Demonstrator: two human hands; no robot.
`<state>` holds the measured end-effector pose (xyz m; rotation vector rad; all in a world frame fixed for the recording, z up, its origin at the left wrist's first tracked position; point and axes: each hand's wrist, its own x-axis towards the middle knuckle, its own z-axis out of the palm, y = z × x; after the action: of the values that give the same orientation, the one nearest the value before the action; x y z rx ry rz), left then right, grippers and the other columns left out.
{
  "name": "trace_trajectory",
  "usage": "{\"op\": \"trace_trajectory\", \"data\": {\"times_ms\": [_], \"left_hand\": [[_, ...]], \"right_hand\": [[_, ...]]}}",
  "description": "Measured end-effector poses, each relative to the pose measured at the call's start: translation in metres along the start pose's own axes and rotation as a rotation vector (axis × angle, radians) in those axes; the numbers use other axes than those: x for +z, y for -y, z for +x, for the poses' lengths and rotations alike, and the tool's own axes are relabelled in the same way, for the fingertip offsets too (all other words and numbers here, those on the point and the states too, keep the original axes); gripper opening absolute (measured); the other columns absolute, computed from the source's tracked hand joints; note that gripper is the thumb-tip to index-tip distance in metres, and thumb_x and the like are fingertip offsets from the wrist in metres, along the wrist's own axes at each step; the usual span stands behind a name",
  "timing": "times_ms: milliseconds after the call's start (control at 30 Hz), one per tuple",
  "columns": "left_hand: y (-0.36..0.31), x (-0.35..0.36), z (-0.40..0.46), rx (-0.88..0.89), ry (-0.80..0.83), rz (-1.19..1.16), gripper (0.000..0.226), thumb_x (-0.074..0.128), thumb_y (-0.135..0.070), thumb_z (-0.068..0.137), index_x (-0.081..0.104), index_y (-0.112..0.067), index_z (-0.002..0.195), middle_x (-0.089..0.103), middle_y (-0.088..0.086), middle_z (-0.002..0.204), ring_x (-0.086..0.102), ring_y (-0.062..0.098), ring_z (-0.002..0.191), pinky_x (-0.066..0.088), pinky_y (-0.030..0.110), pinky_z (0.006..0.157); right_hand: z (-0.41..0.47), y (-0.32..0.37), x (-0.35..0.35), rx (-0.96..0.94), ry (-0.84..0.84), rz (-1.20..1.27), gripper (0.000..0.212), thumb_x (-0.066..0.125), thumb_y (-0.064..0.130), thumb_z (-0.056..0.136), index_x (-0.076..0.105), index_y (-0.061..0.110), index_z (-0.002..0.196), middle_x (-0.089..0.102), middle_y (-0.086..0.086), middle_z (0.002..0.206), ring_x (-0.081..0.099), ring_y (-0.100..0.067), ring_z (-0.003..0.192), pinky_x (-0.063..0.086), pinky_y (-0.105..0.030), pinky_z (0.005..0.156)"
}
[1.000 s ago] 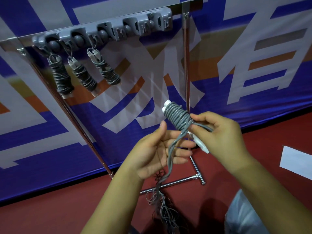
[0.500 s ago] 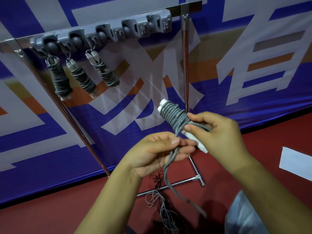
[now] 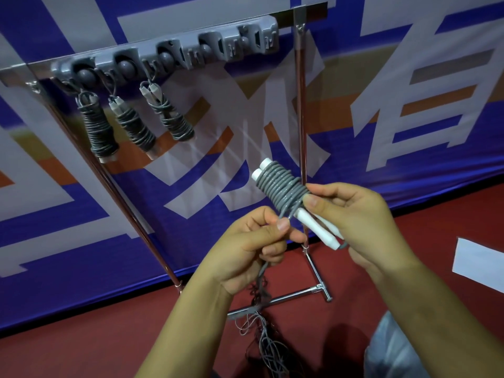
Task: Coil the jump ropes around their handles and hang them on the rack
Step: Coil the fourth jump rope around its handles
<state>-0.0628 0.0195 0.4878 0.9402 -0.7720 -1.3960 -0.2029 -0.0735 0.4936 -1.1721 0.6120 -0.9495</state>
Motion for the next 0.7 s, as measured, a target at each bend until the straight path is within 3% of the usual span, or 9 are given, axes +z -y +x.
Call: {"op": "trace_trajectory", "data": {"times_ms": [133, 300, 433, 533, 600, 700], "left_hand": [[0.001, 0.003, -0.003, 0.029, -0.029, 0.034, 0.013, 0.053, -0.018, 0.084, 0.047, -0.009, 0.077, 0.07, 0.013, 0.074, 0.035, 0.001, 0.04, 0.033, 0.013, 0.043], [-0.001, 0.002, -0.002, 0.095, -0.036, 0.141, 0.016, 0.07, -0.014, 0.074, 0.061, -0.017, 0.061, 0.068, 0.01, 0.066, 0.035, 0.003, 0.038, 0.034, 0.014, 0.042], [-0.003, 0.001, -0.001, 0.234, -0.101, 0.266, 0.009, 0.073, -0.021, 0.063, 0.066, -0.018, 0.06, 0.063, 0.008, 0.06, 0.038, 0.005, 0.041, 0.034, 0.014, 0.044], [-0.001, 0.004, -0.003, 0.324, -0.144, 0.297, 0.009, 0.074, -0.022, 0.061, 0.067, -0.018, 0.061, 0.055, 0.004, 0.057, 0.039, 0.005, 0.043, 0.036, 0.015, 0.045], [-0.002, 0.007, -0.004, 0.349, -0.162, 0.337, 0.015, 0.077, -0.018, 0.062, 0.065, -0.012, 0.068, 0.057, -0.004, 0.056, 0.043, 0.004, 0.045, 0.038, 0.015, 0.047], [-0.004, 0.013, -0.004, 0.364, -0.164, 0.317, 0.045, 0.081, -0.004, 0.065, 0.051, -0.003, 0.099, 0.066, -0.005, 0.068, 0.055, 0.003, 0.049, 0.044, 0.013, 0.05]], "right_hand": [[-0.002, 0.0, 0.0, 0.018, 0.001, 0.043, 0.026, 0.072, 0.017, 0.061, 0.07, 0.012, 0.086, 0.075, -0.003, 0.076, 0.071, -0.012, 0.071, 0.054, -0.019, 0.061], [-0.008, 0.006, 0.001, 0.072, 0.054, 0.121, 0.03, 0.069, 0.016, 0.062, 0.068, 0.006, 0.09, 0.074, -0.006, 0.074, 0.071, -0.016, 0.066, 0.055, -0.021, 0.058], [-0.011, 0.01, 0.004, 0.181, 0.113, 0.234, 0.031, 0.065, 0.015, 0.066, 0.066, 0.001, 0.093, 0.071, -0.011, 0.07, 0.066, -0.017, 0.053, 0.052, -0.021, 0.048], [-0.01, 0.012, 0.004, 0.22, 0.154, 0.26, 0.03, 0.063, 0.016, 0.067, 0.065, 0.001, 0.094, 0.071, -0.011, 0.07, 0.066, -0.016, 0.053, 0.052, -0.02, 0.048], [-0.008, 0.011, 0.004, 0.251, 0.163, 0.293, 0.028, 0.062, 0.017, 0.067, 0.065, 0.002, 0.09, 0.071, -0.01, 0.069, 0.067, -0.014, 0.054, 0.052, -0.018, 0.048], [-0.009, 0.008, 0.005, 0.356, 0.21, 0.361, 0.025, 0.063, 0.02, 0.066, 0.068, 0.002, 0.083, 0.071, -0.016, 0.077, 0.068, -0.015, 0.057, 0.051, -0.017, 0.043]]}}
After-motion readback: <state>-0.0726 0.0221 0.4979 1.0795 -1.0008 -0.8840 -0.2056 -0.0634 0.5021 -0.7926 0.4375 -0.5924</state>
